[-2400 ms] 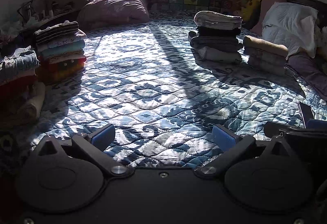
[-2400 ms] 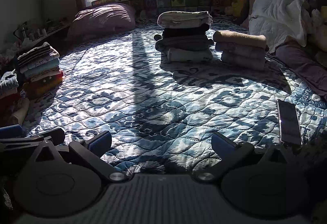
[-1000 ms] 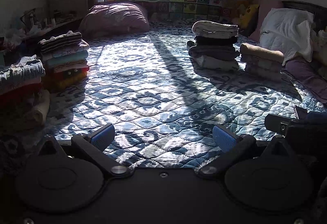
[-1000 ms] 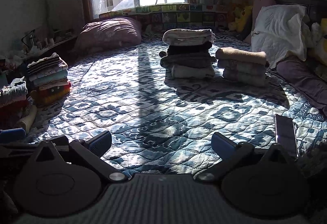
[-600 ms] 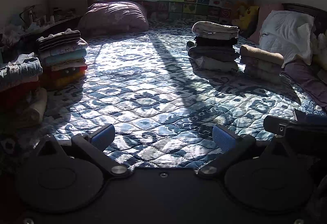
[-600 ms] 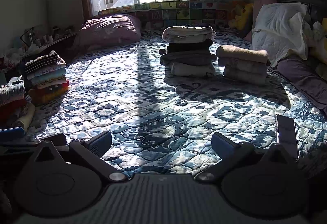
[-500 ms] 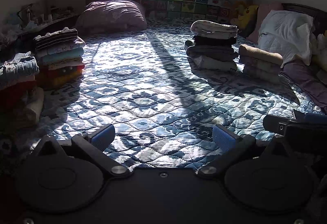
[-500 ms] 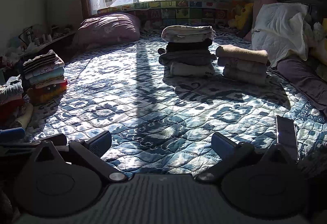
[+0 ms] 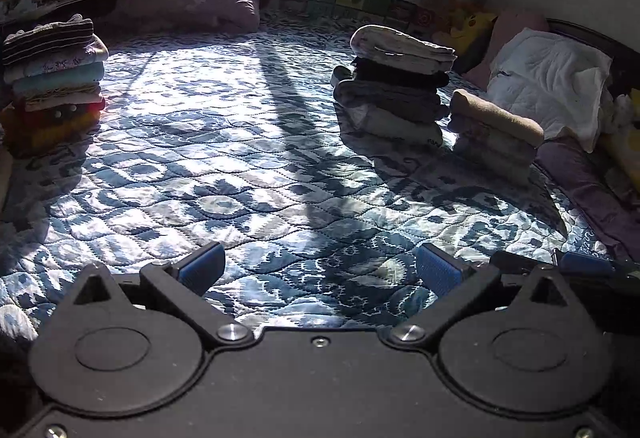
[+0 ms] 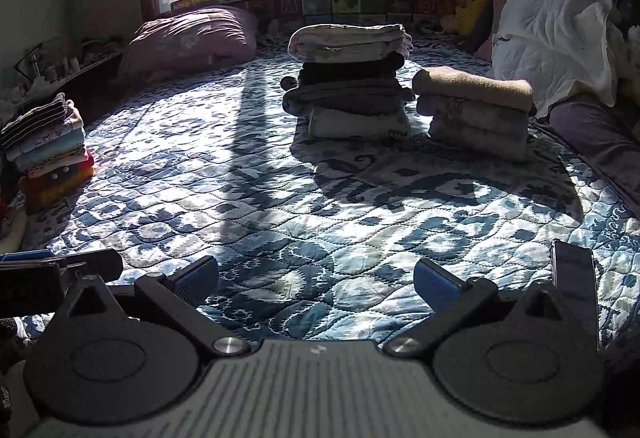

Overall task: Fold clothes
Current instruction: 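Reach both tools toward the beige sweater beside the clothes stacks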

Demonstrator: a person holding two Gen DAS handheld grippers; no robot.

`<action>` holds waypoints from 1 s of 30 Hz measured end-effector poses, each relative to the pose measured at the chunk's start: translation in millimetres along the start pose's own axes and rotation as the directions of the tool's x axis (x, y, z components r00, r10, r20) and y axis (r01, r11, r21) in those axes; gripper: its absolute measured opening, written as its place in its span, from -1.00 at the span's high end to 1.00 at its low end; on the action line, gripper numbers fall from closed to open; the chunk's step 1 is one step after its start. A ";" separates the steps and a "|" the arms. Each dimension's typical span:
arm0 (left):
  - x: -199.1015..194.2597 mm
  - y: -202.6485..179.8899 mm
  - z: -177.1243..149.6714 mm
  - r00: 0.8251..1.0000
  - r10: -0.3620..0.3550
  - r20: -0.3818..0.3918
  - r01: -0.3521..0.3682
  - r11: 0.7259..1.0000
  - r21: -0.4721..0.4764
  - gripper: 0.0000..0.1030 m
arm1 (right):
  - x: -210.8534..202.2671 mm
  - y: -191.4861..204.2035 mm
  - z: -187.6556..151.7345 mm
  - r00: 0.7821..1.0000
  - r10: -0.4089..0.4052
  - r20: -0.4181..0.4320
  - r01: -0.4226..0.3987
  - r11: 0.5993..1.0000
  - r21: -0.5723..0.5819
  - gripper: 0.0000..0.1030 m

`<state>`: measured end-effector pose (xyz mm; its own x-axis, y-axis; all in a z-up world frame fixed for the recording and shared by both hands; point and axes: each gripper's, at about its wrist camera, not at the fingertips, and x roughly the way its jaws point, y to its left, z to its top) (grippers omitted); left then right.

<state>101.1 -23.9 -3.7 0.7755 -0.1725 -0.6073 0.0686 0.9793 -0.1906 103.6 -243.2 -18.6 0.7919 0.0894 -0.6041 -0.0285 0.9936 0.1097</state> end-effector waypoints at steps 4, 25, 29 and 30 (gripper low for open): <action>32.9 -25.6 16.6 1.000 0.022 -0.009 -0.021 0.999 0.047 -0.99 | 34.8 -30.0 10.0 0.999 -0.032 -0.015 0.032 0.999 0.028 -0.99; 232.0 -253.1 142.8 0.975 -0.218 0.047 0.181 0.897 0.404 -0.96 | 145.9 -199.4 23.0 0.971 -0.095 0.221 0.011 0.935 0.356 -0.99; 282.4 -286.2 168.3 0.969 -0.247 0.025 0.219 0.898 0.381 -0.90 | 153.8 -205.1 23.0 0.972 -0.075 0.224 -0.016 0.926 0.377 -0.99; 293.5 -292.9 175.3 0.966 -0.258 0.018 0.233 0.899 0.370 -0.84 | 154.5 -206.8 23.1 0.972 -0.063 0.226 -0.031 0.921 0.389 -0.99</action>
<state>418.6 -342.7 9.1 0.7430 -0.4171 -0.5234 0.4746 0.8798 -0.0274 246.0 -436.4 -116.4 0.9093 0.0088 -0.4160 0.1865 0.8851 0.4265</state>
